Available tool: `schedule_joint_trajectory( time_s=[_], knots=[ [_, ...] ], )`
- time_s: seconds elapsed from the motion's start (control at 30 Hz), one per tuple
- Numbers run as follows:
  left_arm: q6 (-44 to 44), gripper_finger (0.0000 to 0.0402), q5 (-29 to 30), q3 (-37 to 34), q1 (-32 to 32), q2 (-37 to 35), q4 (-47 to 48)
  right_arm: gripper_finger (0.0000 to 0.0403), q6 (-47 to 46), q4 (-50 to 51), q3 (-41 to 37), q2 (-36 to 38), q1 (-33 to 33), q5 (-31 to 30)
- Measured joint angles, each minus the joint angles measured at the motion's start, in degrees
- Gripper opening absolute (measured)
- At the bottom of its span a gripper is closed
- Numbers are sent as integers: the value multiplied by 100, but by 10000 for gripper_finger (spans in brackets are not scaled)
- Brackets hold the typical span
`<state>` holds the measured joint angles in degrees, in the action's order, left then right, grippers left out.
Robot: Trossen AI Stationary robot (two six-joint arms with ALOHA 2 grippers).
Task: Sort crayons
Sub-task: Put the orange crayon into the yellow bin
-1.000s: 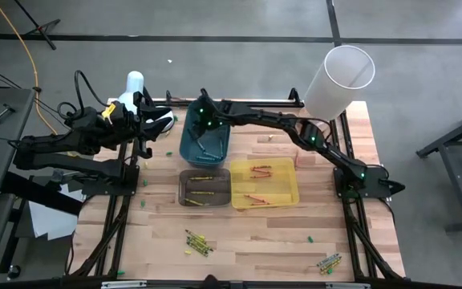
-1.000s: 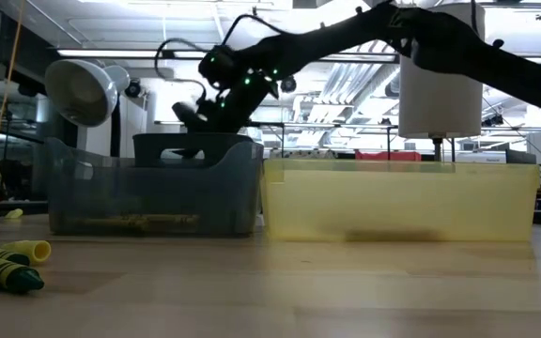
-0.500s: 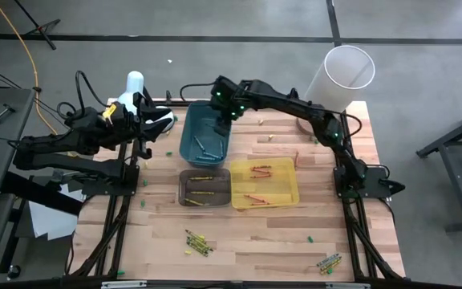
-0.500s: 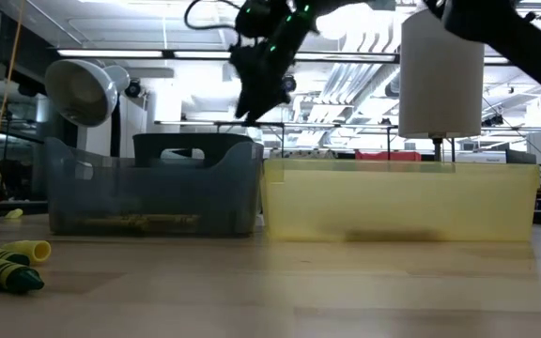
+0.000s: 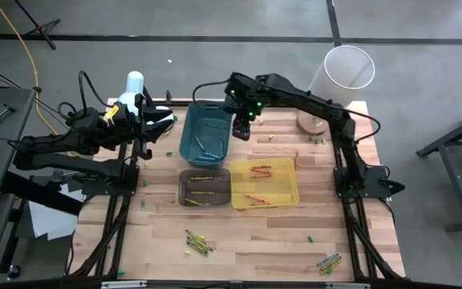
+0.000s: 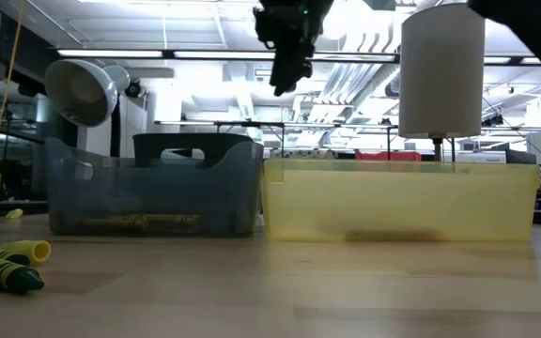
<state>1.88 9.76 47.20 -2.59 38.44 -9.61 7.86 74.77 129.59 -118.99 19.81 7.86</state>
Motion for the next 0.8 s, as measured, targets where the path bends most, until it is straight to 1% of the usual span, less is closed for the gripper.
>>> schedule_joint_trajectory(
  time_s=[0.1,0.17,0.23,0.3,0.37,0.47,0.57,0.63,0.7,0.8],
  knots=[
    [103,119,0,0,0,2,2,190,-43,-373,-926,509,-28,33],
    [101,120,0,0,0,0,0,190,-226,-921,-1897,1027,-34,51],
    [101,120,0,0,0,2,9,190,-612,-1629,-3040,1685,-75,72],
    [99,120,34,0,0,2,44,190,-1144,-2373,-4196,2378,-153,74],
    [97,120,187,0,0,2,120,190,-1819,-3095,-5312,3059,-291,-33],
    [97,120,455,0,0,11,160,190,-2939,-3832,-6705,3965,-599,-292],
    [95,119,653,0,-2,17,176,190,-4172,-4214,-7696,4646,-977,-723],
    [93,120,724,0,-2,17,177,190,-5044,-4287,-8140,4958,-1222,-1074],
    [93,120,754,0,-2,17,183,190,-5986,-4282,-8444,5169,-1411,-1461],
    [93,120,763,0,-2,17,194,190,-7368,-4275,-8769,5375,-1560,-1858]
  ],
)
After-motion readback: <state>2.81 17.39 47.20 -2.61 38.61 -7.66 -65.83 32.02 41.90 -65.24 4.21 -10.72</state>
